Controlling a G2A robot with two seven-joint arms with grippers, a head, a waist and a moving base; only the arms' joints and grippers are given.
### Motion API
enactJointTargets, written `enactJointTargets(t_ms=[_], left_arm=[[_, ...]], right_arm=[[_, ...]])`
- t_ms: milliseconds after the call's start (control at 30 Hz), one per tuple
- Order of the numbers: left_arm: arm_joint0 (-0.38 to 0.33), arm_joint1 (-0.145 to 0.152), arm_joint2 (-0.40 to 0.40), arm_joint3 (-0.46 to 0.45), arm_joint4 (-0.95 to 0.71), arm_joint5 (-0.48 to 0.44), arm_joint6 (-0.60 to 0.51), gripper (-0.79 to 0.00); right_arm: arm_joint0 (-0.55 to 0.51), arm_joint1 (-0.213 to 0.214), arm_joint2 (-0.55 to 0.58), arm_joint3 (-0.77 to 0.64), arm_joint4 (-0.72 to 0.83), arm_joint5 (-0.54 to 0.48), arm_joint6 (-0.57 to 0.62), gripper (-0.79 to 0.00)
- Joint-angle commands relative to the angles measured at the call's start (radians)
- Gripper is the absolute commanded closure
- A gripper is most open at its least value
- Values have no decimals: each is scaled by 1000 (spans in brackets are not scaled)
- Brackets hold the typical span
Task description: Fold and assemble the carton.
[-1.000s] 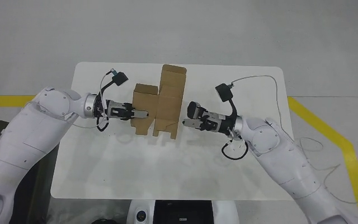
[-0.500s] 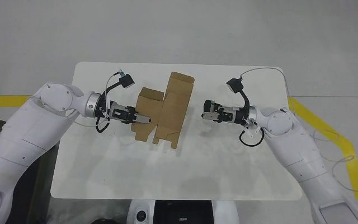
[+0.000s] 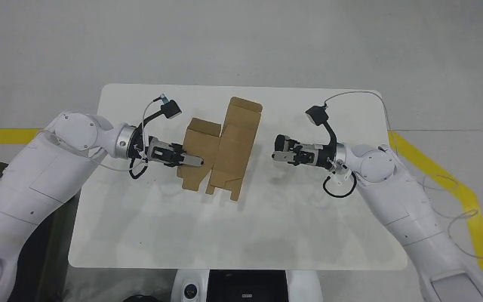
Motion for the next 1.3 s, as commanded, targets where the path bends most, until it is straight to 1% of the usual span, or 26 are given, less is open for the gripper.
enactJointTargets(t_ms=[0, 733, 833, 933, 1067, 1267], left_arm=[[0, 0, 0, 0, 0, 0, 0, 0], [0, 0, 0, 0, 0, 0, 0, 0], [15, -2, -1, -31, 23, 14, 7, 0], [20, -5, -2, -40, 32, 33, -32, 0], [15, -13, 1, -49, 44, 58, -57, 0], [-3, -30, 28, -71, 62, 95, -95, 0]], right_arm=[[0, 0, 0, 0, 0, 0, 0, -785], [-5, 0, 0, -4, -3, 7, -9, -785], [-11, 1, 5, -21, -18, 28, -14, -785], [-3, 2, 12, -17, -13, 36, 9, -785], [13, 2, 19, -5, 17, 40, 48, -785], [36, -6, 4, 18, 92, 37, 107, -785]])
